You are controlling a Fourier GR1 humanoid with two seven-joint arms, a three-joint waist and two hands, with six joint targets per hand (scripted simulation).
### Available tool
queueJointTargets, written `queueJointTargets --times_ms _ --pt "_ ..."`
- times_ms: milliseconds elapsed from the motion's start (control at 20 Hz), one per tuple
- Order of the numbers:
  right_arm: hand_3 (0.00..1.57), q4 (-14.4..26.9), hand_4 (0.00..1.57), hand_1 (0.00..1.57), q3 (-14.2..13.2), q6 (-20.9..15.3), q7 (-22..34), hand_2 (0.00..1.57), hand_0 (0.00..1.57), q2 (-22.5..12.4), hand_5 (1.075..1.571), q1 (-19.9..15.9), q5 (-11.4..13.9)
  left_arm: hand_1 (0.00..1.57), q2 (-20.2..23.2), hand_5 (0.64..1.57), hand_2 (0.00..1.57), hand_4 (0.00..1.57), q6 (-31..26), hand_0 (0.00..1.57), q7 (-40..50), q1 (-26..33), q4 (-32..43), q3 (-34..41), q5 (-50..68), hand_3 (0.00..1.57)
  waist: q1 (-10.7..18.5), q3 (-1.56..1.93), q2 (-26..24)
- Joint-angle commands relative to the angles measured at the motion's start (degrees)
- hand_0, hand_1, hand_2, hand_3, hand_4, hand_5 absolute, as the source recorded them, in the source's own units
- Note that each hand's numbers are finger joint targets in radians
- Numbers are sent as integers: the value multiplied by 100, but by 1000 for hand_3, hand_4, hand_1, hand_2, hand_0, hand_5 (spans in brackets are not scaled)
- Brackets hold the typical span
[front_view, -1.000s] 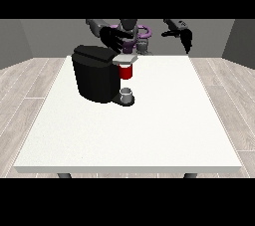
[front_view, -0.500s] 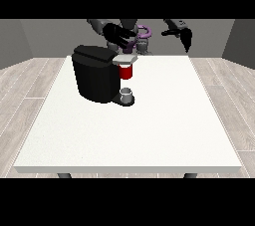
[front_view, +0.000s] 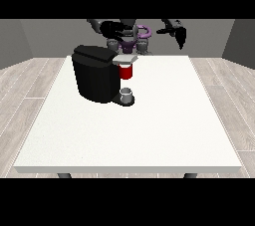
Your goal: Insert the coffee pod into the coffee machine and close the lid
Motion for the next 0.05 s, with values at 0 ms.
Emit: queueJointTargets --times_ms 0 --pt "0 -444 157 0 431 -113 -84 0 0 59 1571 990 -458 0 187 1571 0 192 -78 0 -133 156 287 264 136 0 -436 0 -333"
